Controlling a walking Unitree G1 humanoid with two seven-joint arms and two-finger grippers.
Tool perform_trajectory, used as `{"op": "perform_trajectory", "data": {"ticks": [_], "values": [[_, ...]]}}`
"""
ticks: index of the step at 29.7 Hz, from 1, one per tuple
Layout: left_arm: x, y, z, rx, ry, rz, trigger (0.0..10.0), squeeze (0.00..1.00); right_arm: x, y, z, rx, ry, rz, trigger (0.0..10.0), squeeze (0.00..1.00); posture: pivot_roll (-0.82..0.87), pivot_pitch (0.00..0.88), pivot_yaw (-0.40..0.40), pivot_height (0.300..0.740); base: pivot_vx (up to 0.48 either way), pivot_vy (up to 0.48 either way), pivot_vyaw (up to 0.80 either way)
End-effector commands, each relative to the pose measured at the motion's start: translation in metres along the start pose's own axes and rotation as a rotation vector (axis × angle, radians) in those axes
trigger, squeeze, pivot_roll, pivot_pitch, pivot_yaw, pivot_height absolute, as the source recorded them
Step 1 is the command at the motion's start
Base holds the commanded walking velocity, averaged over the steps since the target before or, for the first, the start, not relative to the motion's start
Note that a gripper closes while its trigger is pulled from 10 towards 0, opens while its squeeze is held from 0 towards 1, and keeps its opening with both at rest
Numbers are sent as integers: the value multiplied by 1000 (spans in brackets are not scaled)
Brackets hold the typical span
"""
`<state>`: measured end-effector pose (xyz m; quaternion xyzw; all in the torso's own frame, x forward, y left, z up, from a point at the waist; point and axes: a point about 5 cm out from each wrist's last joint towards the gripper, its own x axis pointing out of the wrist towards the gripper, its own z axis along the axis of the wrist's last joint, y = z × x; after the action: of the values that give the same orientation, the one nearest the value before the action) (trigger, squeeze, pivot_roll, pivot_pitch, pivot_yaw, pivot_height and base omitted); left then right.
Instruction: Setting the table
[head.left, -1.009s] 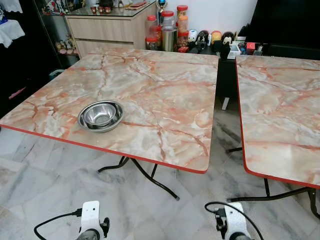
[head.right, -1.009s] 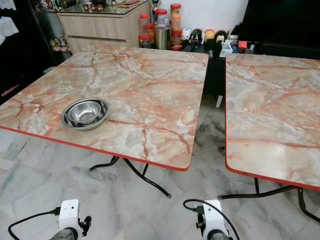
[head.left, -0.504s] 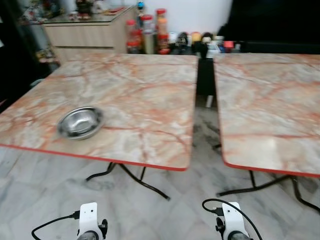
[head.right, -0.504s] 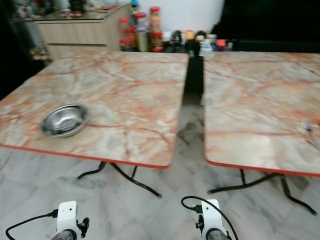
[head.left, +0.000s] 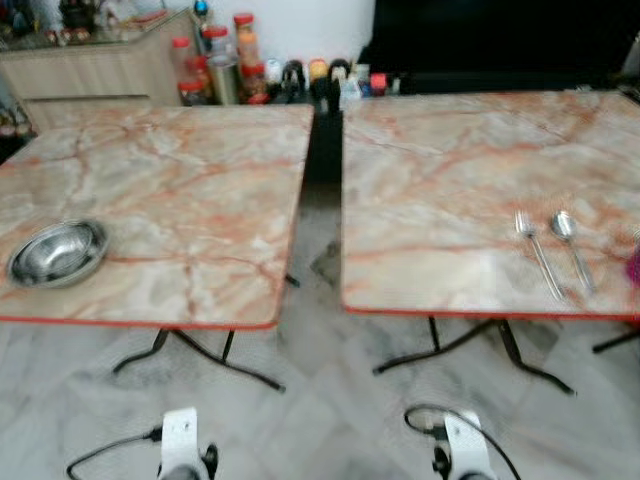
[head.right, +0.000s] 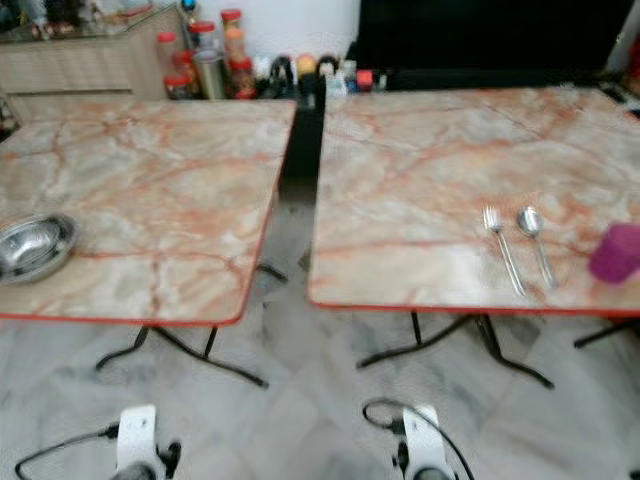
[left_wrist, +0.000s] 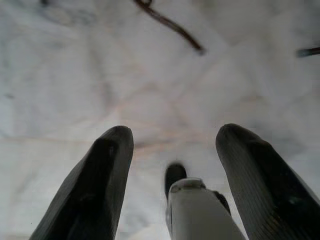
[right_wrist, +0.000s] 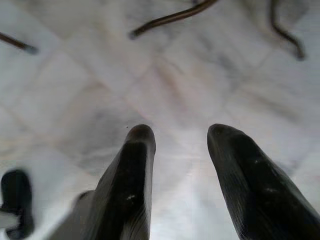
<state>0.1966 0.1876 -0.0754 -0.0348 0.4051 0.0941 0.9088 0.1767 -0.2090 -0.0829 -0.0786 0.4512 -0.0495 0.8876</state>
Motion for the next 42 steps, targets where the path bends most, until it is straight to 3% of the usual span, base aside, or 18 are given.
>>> {"op": "perform_trajectory", "data": {"ticks": [1,6,15,17,24,42], "values": [[0,12,-1,1,3,28,10000,0,1,8,5,16,-12,13,10000,0,-53,0,36,740,0,-345,0],[-1,13,-3,14,15,30,10000,0,1,15,10,33,-46,53,10000,0,-55,0,39,740,0,-343,0],[-1,14,-3,17,21,37,10000,0,1,24,16,-21,-67,103,10000,0,-49,0,34,740,0,-323,308],[-1,16,-4,15,21,41,10000,0,1,22,14,28,-46,77,10000,0,-40,0,31,740,0,-317,0],[-1,18,-4,13,21,47,10000,0,2,16,13,72,-39,44,10000,0,-34,0,30,740,0,-318,0],[-1,19,-4,-16,19,55,10000,0,-1,7,-1,98,-30,9,10000,0,-33,0,27,740,0,-264,0]]}}
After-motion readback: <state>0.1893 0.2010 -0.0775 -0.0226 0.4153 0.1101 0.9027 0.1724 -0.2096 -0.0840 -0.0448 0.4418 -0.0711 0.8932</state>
